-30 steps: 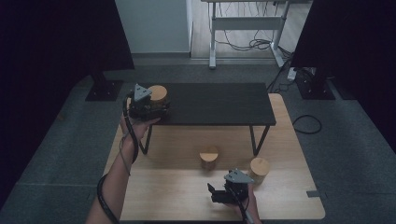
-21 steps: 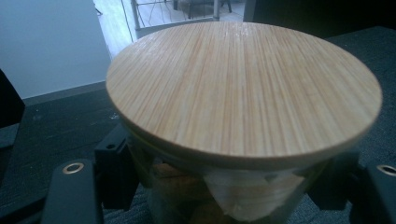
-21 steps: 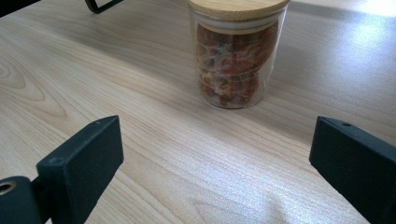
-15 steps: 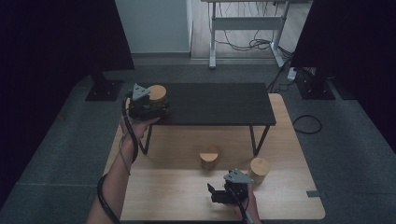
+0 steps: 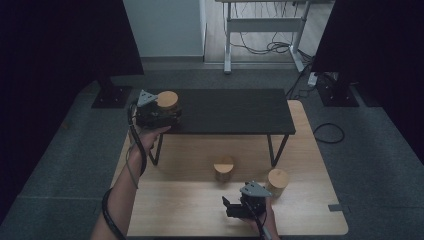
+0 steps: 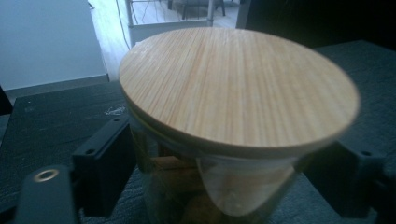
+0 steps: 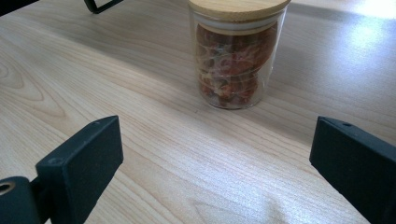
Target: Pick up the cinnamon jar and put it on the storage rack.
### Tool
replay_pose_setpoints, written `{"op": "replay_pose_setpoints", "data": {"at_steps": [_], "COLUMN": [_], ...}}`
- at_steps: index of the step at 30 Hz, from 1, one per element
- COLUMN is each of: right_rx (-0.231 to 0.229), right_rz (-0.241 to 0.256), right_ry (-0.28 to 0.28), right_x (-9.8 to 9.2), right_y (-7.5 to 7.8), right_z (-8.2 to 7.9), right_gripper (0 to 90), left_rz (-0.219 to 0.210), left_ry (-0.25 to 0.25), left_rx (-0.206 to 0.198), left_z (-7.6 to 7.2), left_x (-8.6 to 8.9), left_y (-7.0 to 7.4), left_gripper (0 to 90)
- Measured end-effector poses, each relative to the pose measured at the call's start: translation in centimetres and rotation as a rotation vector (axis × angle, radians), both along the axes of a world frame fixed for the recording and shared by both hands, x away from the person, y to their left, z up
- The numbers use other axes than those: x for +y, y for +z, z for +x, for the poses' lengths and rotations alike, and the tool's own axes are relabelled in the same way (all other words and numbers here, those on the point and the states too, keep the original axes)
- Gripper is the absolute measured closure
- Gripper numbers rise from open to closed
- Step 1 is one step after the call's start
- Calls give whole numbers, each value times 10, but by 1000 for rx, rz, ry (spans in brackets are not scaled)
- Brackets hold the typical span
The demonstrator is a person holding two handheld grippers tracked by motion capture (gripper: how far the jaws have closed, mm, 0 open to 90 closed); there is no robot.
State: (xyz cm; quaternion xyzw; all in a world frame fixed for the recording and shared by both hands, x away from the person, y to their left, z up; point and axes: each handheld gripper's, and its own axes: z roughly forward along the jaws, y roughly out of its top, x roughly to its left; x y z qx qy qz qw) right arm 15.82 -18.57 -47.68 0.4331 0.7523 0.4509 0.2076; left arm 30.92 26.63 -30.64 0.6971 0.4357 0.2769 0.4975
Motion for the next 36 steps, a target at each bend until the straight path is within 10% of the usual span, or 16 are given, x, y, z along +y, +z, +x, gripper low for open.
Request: {"op": "replay_pose_setpoints", "data": {"at_steps": [26,36], "right_rx": [-9,-3], "right_rz": [1,-7], "right_ry": [-3,7], "right_x": [1,3], "right_y": [3,1], "right_z": [-2,1], "right_gripper": [18,18], "left_rz": [18,-41], "left_ry": [43,61], "left_rx": [-10,-22], "left_z": [-29,-55], "left_x": [1,21], "left_y": [-2,-18], "left_gripper": [91,85]}}
